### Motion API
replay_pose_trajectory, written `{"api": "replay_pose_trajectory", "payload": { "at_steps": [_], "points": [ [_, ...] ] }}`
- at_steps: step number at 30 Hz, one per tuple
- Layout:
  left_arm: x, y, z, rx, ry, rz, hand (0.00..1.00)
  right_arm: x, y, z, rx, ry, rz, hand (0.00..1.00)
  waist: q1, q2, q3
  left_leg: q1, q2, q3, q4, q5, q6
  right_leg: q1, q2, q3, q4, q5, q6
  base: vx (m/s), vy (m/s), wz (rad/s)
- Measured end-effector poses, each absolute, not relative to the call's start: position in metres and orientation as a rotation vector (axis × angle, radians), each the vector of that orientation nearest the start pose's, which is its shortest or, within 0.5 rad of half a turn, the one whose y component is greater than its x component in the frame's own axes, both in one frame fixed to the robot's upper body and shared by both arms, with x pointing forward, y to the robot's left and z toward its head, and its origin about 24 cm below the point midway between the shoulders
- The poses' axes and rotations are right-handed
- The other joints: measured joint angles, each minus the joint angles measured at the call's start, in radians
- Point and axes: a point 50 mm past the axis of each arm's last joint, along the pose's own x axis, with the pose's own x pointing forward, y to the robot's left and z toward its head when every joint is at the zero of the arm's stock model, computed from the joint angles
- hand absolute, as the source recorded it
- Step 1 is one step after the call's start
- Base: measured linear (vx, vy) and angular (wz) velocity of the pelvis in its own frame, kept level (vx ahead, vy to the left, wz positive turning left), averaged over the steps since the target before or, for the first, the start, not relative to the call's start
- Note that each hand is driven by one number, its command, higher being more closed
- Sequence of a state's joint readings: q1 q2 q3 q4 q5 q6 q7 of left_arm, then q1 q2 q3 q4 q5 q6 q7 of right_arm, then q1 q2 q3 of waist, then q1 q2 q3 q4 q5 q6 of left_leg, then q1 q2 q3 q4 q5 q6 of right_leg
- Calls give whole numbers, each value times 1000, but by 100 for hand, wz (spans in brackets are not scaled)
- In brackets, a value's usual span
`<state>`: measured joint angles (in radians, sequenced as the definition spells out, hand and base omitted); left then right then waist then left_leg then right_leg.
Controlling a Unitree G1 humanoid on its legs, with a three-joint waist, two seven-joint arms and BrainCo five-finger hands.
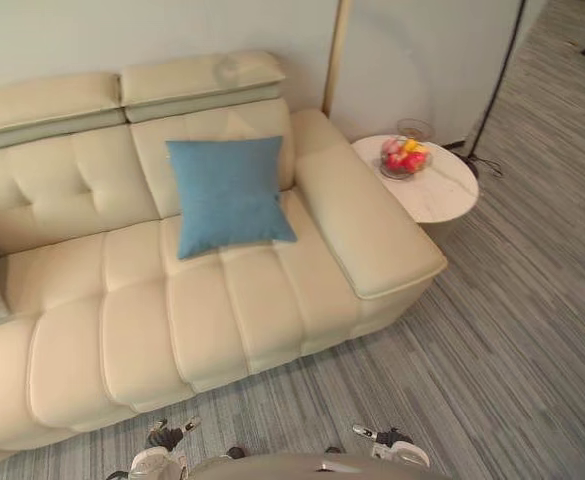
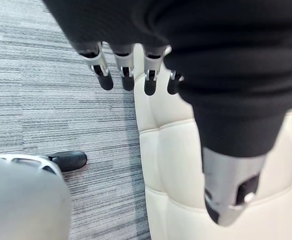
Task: Pick up cushions and gather them together orderly.
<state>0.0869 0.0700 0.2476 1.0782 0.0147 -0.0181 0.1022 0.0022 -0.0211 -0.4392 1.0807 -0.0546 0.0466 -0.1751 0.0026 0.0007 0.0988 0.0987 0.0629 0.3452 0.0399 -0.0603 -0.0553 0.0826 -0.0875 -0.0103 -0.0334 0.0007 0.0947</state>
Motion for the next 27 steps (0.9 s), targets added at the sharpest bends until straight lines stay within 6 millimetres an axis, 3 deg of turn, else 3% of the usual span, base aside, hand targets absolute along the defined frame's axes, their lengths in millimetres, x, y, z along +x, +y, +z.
{"api": "replay_pose_trajectory", "payload": {
  "at_steps": [1,5,6,7,8,11,13,14,18,19,20,21,24,27],
  "points": [
    [80,214,-163,-10,1137,384,0,100,-216,-159,91,1131,-549,0,0,1,1,-19,8,6,47,-16,-1,-24,8,37,14,2,-3,-59,-45,-87],
    [85,209,-163,-52,1125,412,0,99,-229,-157,62,1129,-567,0,3,8,13,-80,0,-190,121,-48,12,-129,25,183,46,22,-3,-51,-62,-90],
    [86,207,-163,-64,1124,414,0,100,-230,-157,58,1127,-567,0,6,12,15,-80,2,-190,125,-59,9,-141,29,202,48,27,-3,-85,3,-122],
    [86,204,-163,-78,1122,420,0,102,-230,-156,52,1118,-561,0,9,21,17,-79,12,-164,134,-88,4,-164,44,244,50,32,-9,-133,44,-164],
    [86,206,-163,-89,1116,437,0,108,-225,-154,53,1097,-541,0,22,18,18,-69,29,-61,155,-124,3,-196,61,308,49,42,-35,-124,43,-174],
    [87,209,-162,-83,1109,445,0,120,-211,-153,50,1072,-480,0,34,5,22,-52,56,94,168,-167,-2,-236,61,303,33,65,-71,-138,23,-188],
    [90,211,-161,-76,1096,445,0,126,-206,-151,42,1053,-438,0,33,1,24,-33,73,213,171,-172,-2,-301,61,220,81,84,-94,-19,-22,-176],
    [93,208,-160,-77,1090,434,0,129,-207,-149,37,1037,-433,0,28,3,25,-15,96,281,177,-166,-15,-329,50,75,126,86,-110,33,-43,-121],
    [106,198,-158,-71,1062,382,0,127,-207,-149,37,1035,-435,0,19,7,25,21,139,340,186,-157,-41,-349,-6,-308,222,46,-143,160,-114,-73],
    [108,193,-158,-88,1055,375,0,128,-208,-148,35,1029,-437,0,20,11,23,29,150,345,184,-150,-50,-361,-30,-453,281,-13,-183,213,-226,-58],
    [109,187,-158,-113,1052,373,0,128,-212,-147,35,1025,-452,0,18,18,20,46,159,355,167,-145,-60,-362,-70,-579,363,-91,-194,230,-238,-63],
    [109,185,-159,-117,1055,370,0,128,-214,-147,36,1022,-463,0,21,20,17,67,160,372,149,-139,-70,-363,-92,-621,412,-130,-189,249,-252,-61],
    [101,180,-163,-113,1095,349,0,128,-222,-145,5,1022,-467,0,30,46,10,94,172,372,153,-131,-56,-398,-59,-542,478,-183,-176,145,-211,-80],
    [102,177,-164,-102,1106,324,0,129,-223,-146,3,1029,-467,0,14,59,7,44,237,299,372,-127,-38,-388,-3,-463,460,-212,-169,214,-207,-78]
  ]
}}
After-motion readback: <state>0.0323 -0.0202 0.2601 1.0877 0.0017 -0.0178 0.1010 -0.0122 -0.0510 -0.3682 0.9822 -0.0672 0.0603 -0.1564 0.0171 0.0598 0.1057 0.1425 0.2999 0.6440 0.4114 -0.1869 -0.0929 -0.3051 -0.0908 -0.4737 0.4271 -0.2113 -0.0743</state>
